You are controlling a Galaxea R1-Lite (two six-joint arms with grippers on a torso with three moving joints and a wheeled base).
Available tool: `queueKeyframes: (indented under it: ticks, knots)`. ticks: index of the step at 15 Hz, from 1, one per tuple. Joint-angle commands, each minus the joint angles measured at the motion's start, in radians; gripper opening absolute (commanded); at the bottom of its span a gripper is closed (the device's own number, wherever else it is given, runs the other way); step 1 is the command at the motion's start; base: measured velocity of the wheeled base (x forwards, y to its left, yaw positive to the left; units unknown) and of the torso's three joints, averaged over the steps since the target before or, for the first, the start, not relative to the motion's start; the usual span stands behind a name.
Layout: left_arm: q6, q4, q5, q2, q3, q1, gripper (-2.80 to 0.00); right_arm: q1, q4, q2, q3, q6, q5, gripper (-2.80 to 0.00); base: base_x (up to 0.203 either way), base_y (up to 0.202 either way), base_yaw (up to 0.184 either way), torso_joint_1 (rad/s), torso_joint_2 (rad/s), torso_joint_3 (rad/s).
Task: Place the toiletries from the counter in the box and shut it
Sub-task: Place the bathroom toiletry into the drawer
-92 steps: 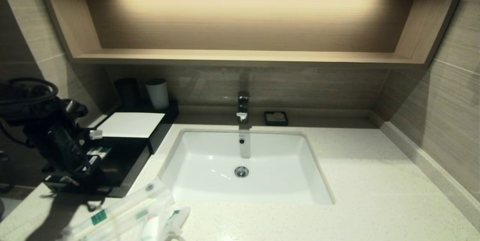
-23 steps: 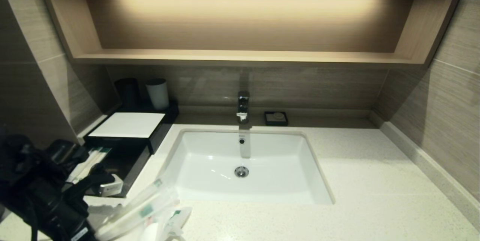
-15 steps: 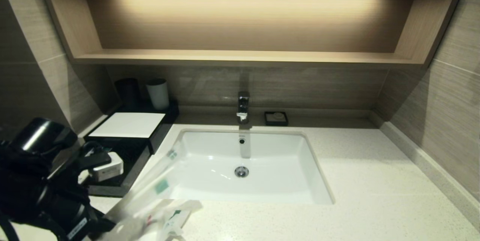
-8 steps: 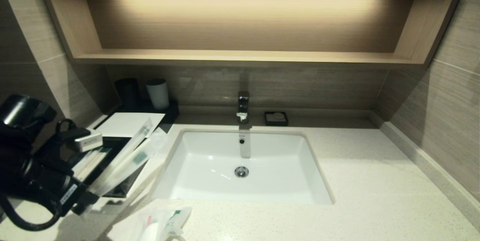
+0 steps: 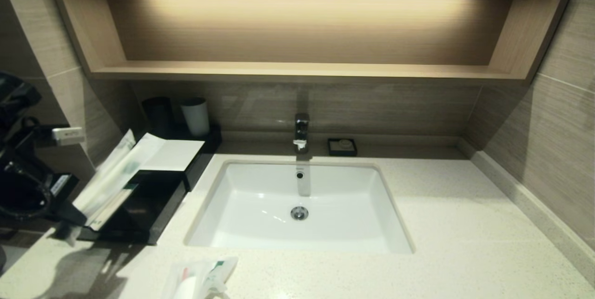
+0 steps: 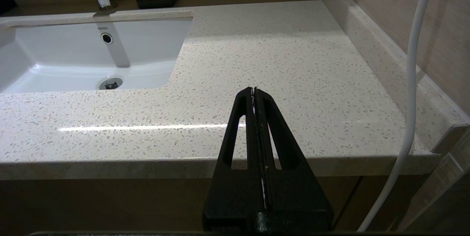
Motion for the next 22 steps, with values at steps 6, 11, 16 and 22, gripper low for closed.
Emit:
queueKeyframes:
  ticks: [6, 11, 16, 22]
  knots:
    - [-0.039, 0.206, 0.115, 0.044, -0.033, 0.106, -2.8, 0.001, -0.001, 0.002, 0.0, 0.0, 0.0, -2.8, 0.0, 0.0, 0.0, 0.0, 0.0, 0.0]
    - [-0.039, 0.267, 0.138, 0.055, -0.038, 0.144, -2.8, 0.0, -0.001, 0.0, 0.0, 0.0, 0.0, -2.8, 0.0, 0.0, 0.0, 0.0, 0.0, 0.0]
    - [-0.044, 0.267, 0.146, 0.111, -0.028, 0.153, -2.8, 0.001, -0.001, 0.0, 0.0, 0.0, 0.0, -2.8, 0.0, 0.0, 0.0, 0.0, 0.0, 0.0]
    - [-0.045, 0.254, 0.166, 0.213, -0.034, 0.17, -2.8, 0.0, -0.001, 0.001, 0.0, 0.0, 0.0, -2.8, 0.0, 0.0, 0.0, 0.0, 0.0, 0.0]
